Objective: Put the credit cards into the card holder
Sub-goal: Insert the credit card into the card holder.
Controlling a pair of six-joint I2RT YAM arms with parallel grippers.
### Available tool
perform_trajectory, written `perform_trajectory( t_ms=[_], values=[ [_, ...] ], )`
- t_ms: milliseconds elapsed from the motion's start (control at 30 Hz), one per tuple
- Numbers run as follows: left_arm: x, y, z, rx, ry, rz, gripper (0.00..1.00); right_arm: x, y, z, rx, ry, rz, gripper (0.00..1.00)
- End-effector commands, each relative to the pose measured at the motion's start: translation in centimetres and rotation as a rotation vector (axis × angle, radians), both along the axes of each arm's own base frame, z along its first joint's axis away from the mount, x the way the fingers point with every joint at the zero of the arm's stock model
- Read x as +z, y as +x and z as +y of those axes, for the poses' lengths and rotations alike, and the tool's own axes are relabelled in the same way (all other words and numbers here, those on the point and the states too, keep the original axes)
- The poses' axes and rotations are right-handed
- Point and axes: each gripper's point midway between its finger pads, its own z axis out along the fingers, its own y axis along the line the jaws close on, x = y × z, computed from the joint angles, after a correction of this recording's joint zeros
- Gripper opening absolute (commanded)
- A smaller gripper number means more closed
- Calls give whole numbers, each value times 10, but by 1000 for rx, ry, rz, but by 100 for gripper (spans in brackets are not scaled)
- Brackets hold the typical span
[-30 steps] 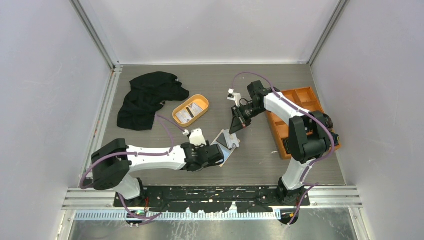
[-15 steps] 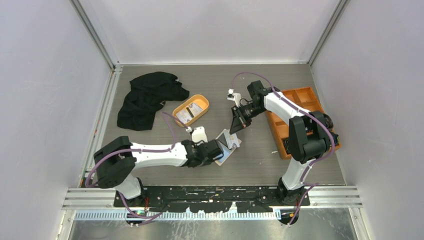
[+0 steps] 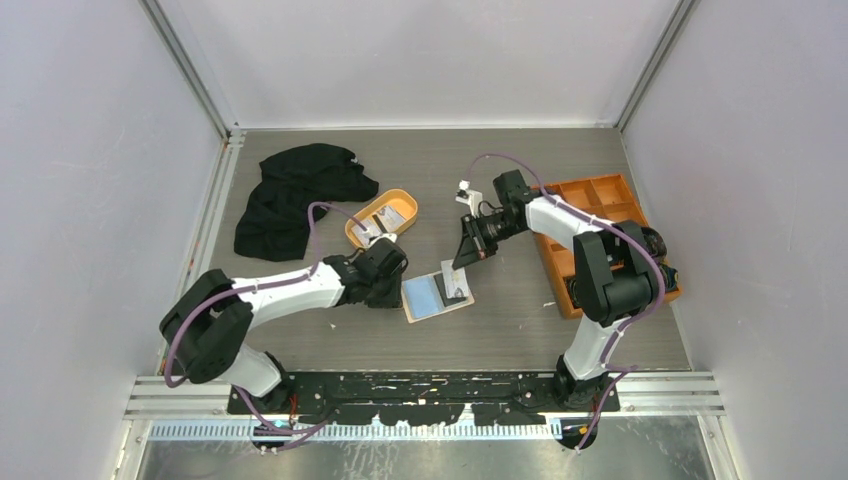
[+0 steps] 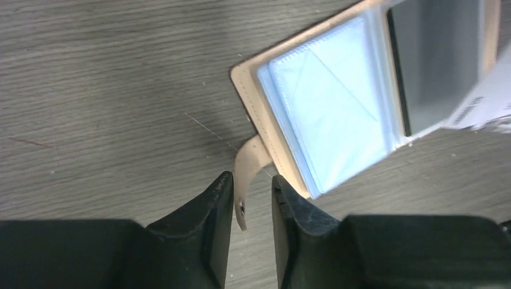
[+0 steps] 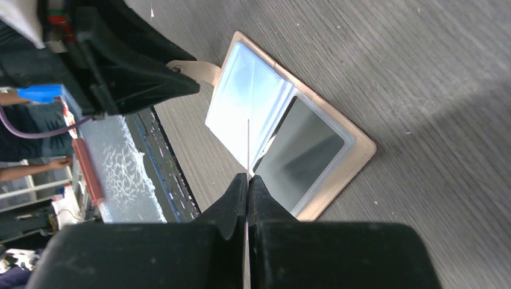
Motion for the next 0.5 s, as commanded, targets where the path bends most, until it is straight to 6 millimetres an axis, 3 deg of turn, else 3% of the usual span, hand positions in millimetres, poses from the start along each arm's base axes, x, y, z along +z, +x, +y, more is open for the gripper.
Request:
perform_trajectory(
  t_ms=[0, 233, 333, 467],
  values=[
    [36, 7, -15, -89, -106, -109, 34, 0, 11, 19, -87, 71, 9, 1],
    [82, 0, -18, -59, -394, -292, 46, -17, 18, 21, -171, 46, 50, 1],
    [102, -6, -32, -73, -574, -339, 45, -23, 18, 23, -181, 52, 88, 1],
    [101, -9, -47, -111, -629, -304, 37, -26, 18, 26, -186, 63, 124, 1]
  ],
)
